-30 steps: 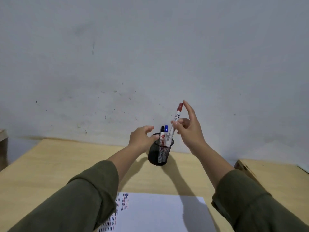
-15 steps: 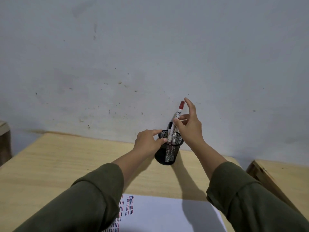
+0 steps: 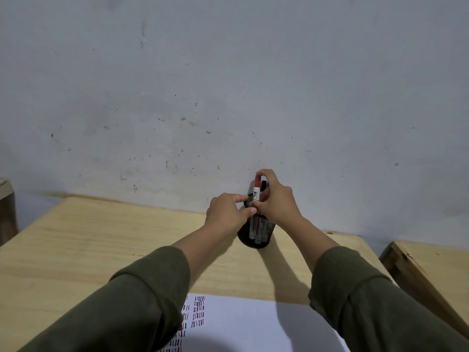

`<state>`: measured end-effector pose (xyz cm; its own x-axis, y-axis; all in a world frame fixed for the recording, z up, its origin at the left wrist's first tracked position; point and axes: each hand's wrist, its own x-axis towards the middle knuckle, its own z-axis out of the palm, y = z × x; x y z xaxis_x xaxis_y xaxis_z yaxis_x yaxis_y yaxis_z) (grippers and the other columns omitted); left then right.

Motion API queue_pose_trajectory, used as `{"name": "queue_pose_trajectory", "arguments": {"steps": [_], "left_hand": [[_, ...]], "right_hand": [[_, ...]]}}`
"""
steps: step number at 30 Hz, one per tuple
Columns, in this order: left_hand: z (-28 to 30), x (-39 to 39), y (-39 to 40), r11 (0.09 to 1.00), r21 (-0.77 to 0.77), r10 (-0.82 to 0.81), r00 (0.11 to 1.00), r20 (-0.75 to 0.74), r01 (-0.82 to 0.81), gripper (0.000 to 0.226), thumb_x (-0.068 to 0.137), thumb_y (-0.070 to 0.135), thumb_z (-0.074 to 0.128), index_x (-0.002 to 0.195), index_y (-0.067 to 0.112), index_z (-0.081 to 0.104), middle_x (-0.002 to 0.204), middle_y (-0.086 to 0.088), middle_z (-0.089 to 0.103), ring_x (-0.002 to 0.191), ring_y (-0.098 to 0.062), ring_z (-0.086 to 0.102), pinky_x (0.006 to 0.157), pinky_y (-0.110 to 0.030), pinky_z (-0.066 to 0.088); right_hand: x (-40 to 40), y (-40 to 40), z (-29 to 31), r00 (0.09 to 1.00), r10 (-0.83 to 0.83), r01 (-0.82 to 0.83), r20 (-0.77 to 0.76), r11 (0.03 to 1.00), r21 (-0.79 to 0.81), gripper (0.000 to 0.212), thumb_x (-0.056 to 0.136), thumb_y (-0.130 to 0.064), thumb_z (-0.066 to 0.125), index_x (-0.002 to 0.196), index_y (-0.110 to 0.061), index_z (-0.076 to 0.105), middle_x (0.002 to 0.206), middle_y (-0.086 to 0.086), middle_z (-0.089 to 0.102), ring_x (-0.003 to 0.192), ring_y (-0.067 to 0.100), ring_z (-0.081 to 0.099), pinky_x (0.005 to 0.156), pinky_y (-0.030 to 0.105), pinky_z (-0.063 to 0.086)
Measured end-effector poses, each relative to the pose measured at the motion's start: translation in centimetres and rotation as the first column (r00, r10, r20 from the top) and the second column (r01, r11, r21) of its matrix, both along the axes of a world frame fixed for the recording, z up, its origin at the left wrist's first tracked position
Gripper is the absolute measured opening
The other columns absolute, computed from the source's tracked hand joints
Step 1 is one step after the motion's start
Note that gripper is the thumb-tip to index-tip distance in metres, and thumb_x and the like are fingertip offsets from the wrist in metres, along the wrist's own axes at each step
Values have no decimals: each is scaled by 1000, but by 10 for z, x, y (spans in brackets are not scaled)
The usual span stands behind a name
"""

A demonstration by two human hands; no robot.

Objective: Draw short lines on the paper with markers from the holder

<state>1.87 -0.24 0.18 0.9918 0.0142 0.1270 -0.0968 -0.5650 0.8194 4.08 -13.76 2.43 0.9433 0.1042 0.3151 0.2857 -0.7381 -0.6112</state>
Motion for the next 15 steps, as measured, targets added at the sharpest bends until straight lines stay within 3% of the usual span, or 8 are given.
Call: {"name": "queue_pose_trajectory", "arguments": {"steps": [9, 12, 15], "left_hand": [[1, -2, -2, 999, -35, 33, 999, -4, -33, 44, 81, 34, 70, 124, 26, 63, 131, -6, 61, 126, -20, 52, 96, -27, 42], [0, -3, -3, 999, -28, 37, 999, 11, -37, 44, 82, 35, 69, 124, 27, 62, 130, -6, 62, 125, -20, 52, 97, -28, 42], [-2, -7, -5, 998, 8, 59, 997, 40, -60, 46, 83, 38, 66, 127, 27, 60, 131, -6, 62, 128, -22, 49, 103, -34, 41]], "right_hand": [[4, -5, -1, 999, -26, 24, -27, 999, -43, 53, 74, -1, 67, 121, -20, 56, 76, 11, 67, 63, 5, 50, 52, -2, 35], [2, -7, -2, 999, -13, 10, -39, 997, -79, 62, 76, -2, 64, 133, -23, 49, 70, -1, 60, 65, 7, 50, 56, -3, 34], [-8, -7, 2, 999, -43, 43, -7, 999, 1, 69, 80, -4, 59, 142, -27, 38, 75, 2, 63, 70, 9, 53, 58, -2, 36]]}}
